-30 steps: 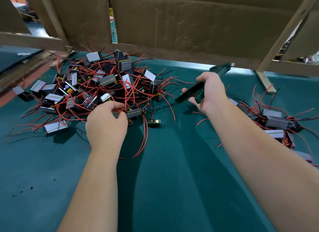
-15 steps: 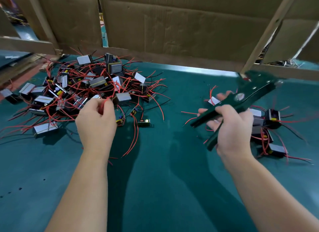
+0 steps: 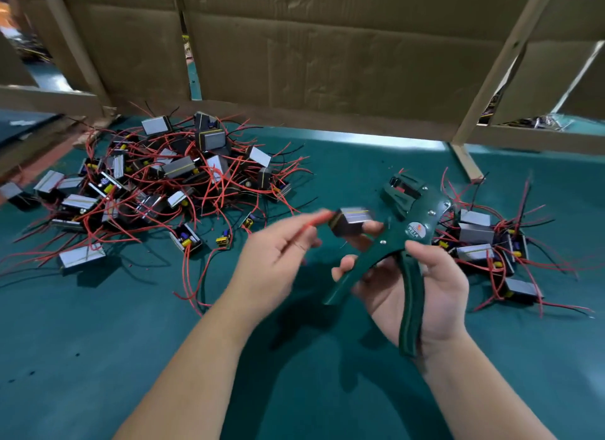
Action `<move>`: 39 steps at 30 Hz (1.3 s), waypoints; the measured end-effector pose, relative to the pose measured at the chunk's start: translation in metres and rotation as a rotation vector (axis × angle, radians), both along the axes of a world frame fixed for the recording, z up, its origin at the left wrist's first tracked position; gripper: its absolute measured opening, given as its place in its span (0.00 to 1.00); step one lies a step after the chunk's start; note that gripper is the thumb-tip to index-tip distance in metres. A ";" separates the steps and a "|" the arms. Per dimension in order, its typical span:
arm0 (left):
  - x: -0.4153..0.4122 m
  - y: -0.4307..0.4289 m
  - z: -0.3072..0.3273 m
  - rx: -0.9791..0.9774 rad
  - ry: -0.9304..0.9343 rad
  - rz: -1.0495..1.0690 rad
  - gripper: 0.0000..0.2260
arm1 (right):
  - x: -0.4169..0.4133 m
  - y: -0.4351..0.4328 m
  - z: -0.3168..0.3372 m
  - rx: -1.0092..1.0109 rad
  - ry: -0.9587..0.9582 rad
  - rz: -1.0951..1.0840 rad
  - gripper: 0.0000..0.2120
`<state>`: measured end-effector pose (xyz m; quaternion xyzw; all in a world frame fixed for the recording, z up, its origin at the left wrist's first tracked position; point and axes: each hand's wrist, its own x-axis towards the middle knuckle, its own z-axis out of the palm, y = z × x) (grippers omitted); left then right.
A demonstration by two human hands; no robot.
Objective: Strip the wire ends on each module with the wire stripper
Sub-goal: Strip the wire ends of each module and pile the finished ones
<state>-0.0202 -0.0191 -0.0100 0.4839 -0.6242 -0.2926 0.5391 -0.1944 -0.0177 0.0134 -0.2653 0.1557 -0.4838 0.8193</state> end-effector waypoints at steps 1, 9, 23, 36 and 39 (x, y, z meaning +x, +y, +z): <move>-0.004 -0.001 -0.002 0.033 -0.047 -0.033 0.15 | -0.003 -0.002 0.002 0.001 -0.033 0.011 0.24; 0.000 -0.003 -0.010 0.015 -0.127 -0.025 0.22 | -0.022 -0.014 0.007 -0.039 -0.012 -0.084 0.27; -0.019 0.006 0.005 -0.265 -0.240 0.280 0.11 | -0.015 -0.013 0.002 -0.084 0.070 0.128 0.31; -0.007 0.006 0.017 0.215 0.583 -0.037 0.05 | 0.006 -0.004 -0.006 -0.068 0.172 0.281 0.33; -0.005 0.006 0.023 0.200 0.730 -0.095 0.07 | 0.005 -0.006 -0.005 -0.022 0.106 0.191 0.29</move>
